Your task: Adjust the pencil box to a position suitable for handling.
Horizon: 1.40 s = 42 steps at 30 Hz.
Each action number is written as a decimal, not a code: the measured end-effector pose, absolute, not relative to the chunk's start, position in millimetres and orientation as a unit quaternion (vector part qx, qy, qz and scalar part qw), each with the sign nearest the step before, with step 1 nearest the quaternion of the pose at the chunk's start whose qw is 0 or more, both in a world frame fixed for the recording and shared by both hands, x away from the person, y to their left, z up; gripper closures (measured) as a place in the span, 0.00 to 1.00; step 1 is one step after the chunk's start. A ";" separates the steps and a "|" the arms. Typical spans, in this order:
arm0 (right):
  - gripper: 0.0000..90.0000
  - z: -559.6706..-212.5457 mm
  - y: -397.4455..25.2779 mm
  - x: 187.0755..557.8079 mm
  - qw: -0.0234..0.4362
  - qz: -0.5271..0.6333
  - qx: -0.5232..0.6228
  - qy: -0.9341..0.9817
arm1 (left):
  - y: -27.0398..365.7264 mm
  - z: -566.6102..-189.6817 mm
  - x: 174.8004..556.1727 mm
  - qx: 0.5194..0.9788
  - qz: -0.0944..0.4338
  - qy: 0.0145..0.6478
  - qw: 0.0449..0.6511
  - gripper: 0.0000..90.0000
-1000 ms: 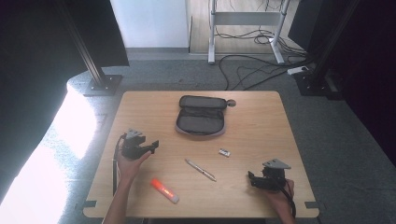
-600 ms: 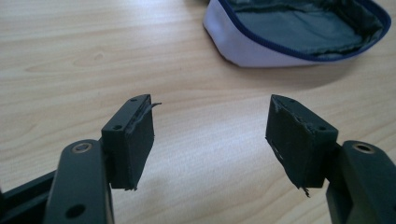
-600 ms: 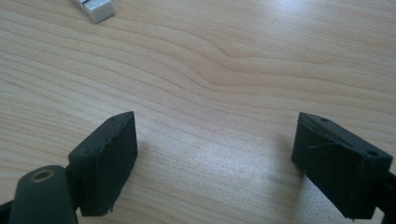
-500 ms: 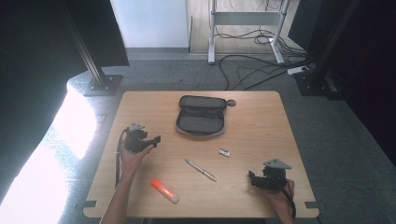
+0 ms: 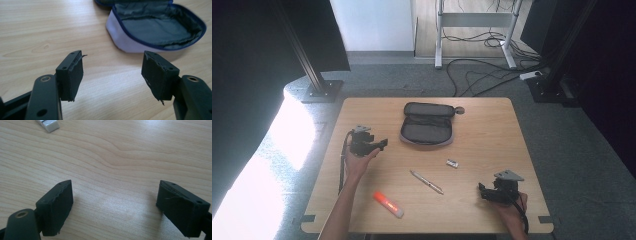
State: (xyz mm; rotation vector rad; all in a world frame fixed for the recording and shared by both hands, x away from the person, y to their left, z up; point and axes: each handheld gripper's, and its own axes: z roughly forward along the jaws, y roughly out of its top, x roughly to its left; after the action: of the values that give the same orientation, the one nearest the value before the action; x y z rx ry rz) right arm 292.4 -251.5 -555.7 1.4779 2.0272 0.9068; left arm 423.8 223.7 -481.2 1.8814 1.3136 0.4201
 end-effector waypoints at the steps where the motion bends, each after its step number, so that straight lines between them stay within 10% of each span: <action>1: 0.15 -555.7 -251.6 292.4 0.235 0.331 0.539 0.738 | 222.5 -480.7 425.4 0.741 0.168 0.518 0.393 0.38; 42: 0.17 -555.7 -252.2 292.8 0.241 0.328 0.547 0.732 | 171.2 -481.5 478.5 0.768 0.158 0.505 0.361 0.38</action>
State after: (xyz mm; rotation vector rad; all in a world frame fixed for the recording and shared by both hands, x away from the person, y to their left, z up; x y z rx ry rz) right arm 292.8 -252.2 -555.7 1.4954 2.0023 0.8978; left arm 478.5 171.2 -481.5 1.9776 1.3013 0.4075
